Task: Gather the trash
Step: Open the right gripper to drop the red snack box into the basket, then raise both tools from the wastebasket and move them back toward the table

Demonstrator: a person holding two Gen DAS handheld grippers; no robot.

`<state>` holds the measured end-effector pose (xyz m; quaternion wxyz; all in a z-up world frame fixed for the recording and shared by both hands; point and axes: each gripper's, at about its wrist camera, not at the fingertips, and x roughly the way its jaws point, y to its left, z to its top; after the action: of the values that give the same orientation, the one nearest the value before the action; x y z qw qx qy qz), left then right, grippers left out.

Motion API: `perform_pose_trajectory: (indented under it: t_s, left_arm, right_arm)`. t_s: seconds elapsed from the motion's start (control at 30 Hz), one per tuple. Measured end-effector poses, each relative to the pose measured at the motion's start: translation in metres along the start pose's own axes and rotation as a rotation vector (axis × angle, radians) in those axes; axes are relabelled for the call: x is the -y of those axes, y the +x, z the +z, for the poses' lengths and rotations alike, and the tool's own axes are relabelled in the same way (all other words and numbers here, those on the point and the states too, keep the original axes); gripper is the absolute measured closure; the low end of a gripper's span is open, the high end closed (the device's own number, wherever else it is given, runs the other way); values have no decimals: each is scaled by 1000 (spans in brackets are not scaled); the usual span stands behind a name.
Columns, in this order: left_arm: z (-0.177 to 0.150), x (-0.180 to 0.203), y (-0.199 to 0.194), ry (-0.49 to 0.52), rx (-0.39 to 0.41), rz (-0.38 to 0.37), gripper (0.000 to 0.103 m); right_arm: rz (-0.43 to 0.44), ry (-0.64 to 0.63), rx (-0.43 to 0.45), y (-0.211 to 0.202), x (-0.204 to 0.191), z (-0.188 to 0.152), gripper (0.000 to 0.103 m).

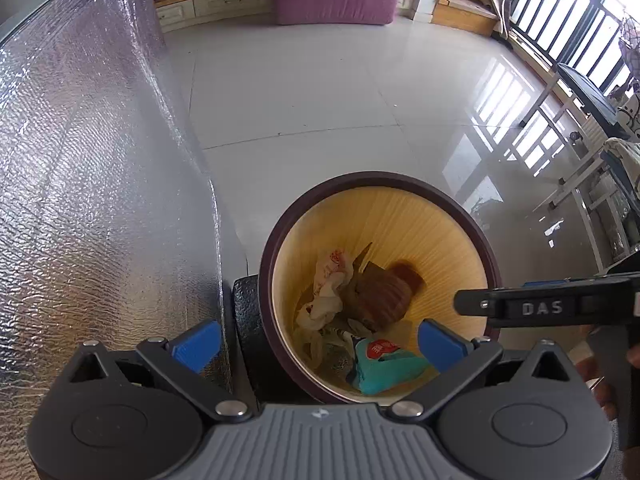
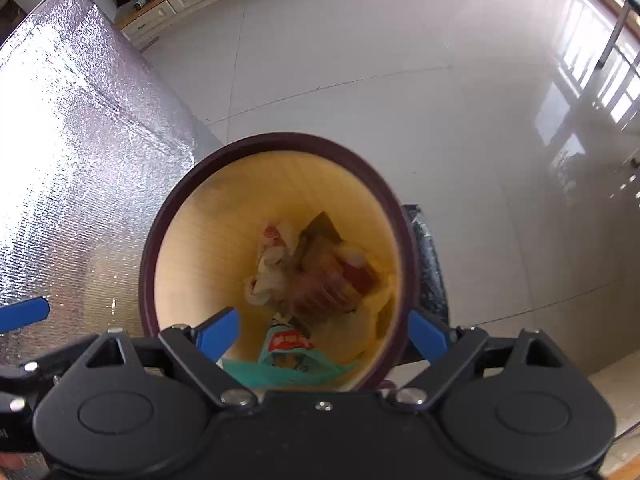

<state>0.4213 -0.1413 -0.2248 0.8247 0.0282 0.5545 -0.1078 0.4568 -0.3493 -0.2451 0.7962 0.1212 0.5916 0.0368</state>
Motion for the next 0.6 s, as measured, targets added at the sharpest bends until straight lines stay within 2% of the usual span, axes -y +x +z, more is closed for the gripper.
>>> perform_pose_trajectory:
  t_s: [0.3,0.6]
  left_arm:
    - [-4,6,-16,3,28,4,0]
    - [-10,5,-48,5,73,17,0]
  right_arm:
    - [2,-17,79,-41,10,-9,0]
    - [7,-45,135,-85,8,-18,0]
